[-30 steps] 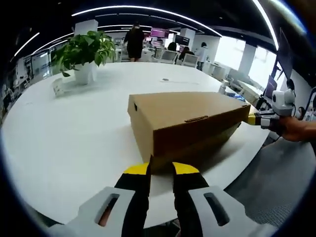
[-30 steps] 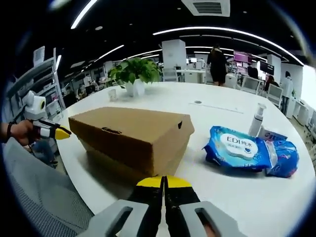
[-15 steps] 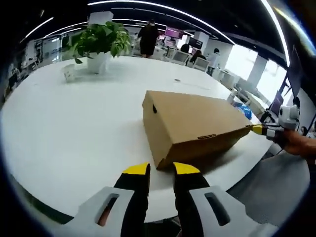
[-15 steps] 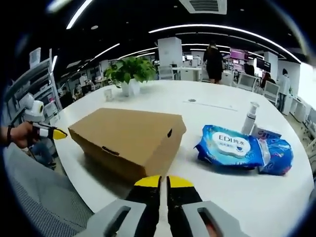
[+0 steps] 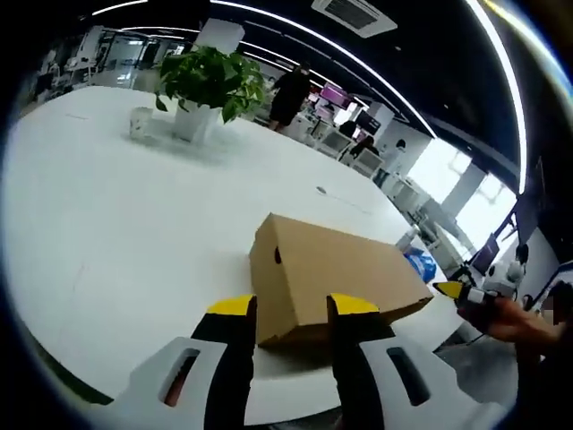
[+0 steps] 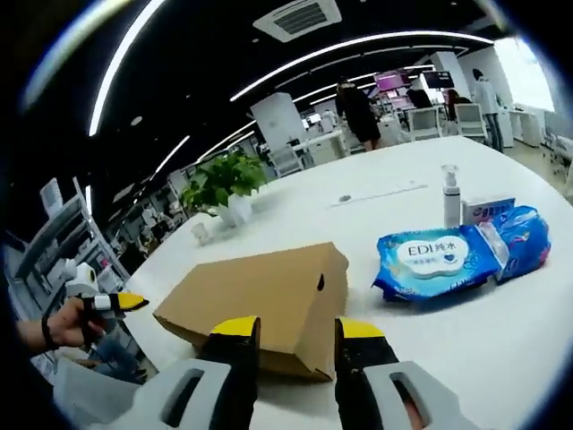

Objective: Operate the shoe box by opening the lid, removing the specified soft item, and placing it in the target area until the item is outside and the box remains undamaged.

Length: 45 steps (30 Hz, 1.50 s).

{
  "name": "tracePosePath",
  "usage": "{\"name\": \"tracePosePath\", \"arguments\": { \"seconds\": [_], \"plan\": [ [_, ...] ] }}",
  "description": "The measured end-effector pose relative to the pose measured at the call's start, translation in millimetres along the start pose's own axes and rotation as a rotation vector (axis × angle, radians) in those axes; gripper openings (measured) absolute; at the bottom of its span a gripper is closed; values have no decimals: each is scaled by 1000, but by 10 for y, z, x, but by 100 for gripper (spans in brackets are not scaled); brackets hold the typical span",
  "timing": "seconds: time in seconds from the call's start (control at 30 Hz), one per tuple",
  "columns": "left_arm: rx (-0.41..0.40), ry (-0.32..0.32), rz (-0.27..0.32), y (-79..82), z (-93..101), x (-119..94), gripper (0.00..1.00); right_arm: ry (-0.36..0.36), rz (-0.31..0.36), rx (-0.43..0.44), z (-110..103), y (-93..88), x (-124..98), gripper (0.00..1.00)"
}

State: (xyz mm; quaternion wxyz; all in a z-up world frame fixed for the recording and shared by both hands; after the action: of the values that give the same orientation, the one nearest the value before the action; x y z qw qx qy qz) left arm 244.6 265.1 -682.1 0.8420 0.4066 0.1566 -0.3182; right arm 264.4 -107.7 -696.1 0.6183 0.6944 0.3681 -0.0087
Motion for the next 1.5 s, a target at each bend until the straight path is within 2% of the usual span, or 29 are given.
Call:
{"name": "tracePosePath", "arguments": {
  "seconds": [0.17, 0.23, 0.33, 0.37, 0.5, 0.67, 0.77, 0.9, 1.1, 1.3, 1.5],
  "plan": [
    [-11, -8, -72, -134, 10, 142, 35, 29, -56, -1, -66, -159, 91, 29],
    [13, 11, -126, -207, -12, 184, 34, 31, -52, 21, -67, -192, 116, 26],
    [8, 10, -145, -254, -9, 241, 29, 29, -72, 10, -49, -223, 151, 26],
    [13, 25, -152, -244, -70, 305, 30, 28, -75, -5, -51, -223, 161, 26],
    [-8, 7, -150, -174, -70, 415, 31, 5, -56, 5, 52, -183, 231, 25],
    [2, 17, -151, -43, -10, 576, 31, -22, -58, 6, 129, -34, 375, 24],
    [-3, 17, -147, 35, 16, 699, 31, -46, -68, -25, 197, 77, 467, 23],
    [0, 15, -146, 143, 62, 865, 31, -61, -63, -18, 367, 173, 595, 23],
    [17, 16, -159, 276, 165, 1084, 30, -86, -80, -11, 479, 291, 663, 22],
    [26, 17, -168, 325, 209, 1180, 30, -104, -83, -12, 553, 343, 687, 22],
    [26, 17, -170, 318, 229, 1188, 30, -104, -86, -14, 572, 352, 688, 22]
  ]
}}
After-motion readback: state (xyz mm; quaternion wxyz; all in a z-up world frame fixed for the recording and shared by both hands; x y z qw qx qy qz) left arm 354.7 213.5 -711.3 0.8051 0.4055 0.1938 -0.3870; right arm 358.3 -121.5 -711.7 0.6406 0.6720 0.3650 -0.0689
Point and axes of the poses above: the point that each gripper's makers call its tool centre point, and the gripper's own axes: x roughly forward along the fingers, z roughly to its right, y roughly out of its top, the point moved 9 cm from there along -x, roughly backward along the fingers, and after that the axes turned 13 degrees about -x, right-handed, at the moved point
